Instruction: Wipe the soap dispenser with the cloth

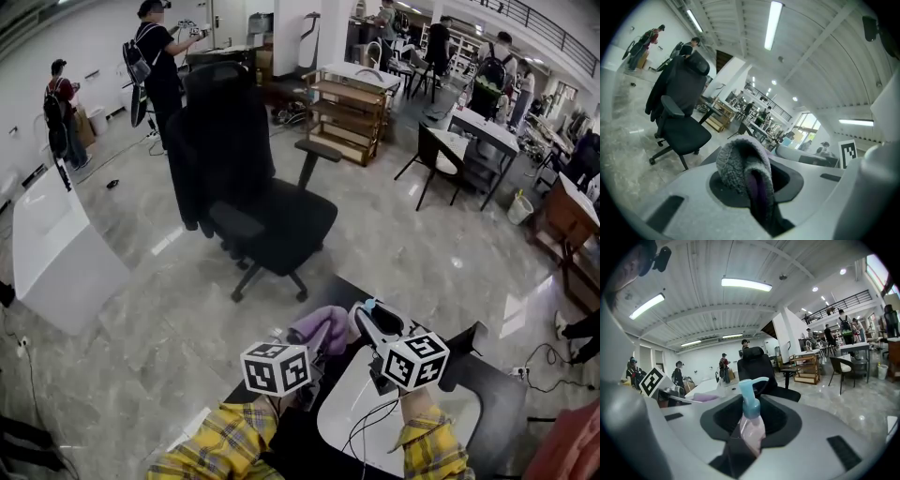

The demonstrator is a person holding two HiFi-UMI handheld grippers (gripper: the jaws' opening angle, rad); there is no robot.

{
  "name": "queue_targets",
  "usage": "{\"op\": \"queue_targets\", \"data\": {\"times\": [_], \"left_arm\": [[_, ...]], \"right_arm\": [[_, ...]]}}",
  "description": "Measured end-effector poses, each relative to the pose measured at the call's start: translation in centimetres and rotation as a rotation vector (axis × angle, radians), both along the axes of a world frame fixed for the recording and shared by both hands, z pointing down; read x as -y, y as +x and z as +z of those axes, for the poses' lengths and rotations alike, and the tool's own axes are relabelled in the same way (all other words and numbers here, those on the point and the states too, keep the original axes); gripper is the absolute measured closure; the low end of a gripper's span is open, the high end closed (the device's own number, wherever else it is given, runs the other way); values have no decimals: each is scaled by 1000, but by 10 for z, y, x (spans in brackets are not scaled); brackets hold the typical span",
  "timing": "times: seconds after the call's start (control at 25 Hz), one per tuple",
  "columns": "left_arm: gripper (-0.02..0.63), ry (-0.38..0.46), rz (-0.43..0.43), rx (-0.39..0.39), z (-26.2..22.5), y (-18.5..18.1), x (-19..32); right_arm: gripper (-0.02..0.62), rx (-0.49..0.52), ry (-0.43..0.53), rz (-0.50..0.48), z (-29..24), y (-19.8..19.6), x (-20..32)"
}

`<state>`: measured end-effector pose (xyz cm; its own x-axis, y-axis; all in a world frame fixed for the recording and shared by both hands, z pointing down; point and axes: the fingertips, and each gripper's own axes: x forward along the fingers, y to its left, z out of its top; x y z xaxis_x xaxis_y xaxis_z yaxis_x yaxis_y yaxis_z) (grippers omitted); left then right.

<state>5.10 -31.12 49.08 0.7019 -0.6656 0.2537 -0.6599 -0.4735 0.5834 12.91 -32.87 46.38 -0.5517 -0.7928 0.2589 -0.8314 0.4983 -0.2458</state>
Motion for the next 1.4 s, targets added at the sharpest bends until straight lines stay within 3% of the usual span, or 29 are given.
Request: {"op": "queue_targets", "data": {"times": [0.2,0.44,0.88,1.2,1.4], "left_arm": [[549,34,-47,-10,-10,3,4],[549,16,-73,-8,0,10,7],[549,61,-67,103,22,21,10],[549,-13,-52,179,64,19,11],[549,1,-29,232,72,18,11]], "right_arm": [[489,7,-10,43,-1,-3,-1],[486,-1,-4,52,-1,-8,-4],[483,23,-11,68,-1,-7,-5],[483,29,-15,74,3,-7,-5],[483,27,-13,78,4,-8,-5]]}}
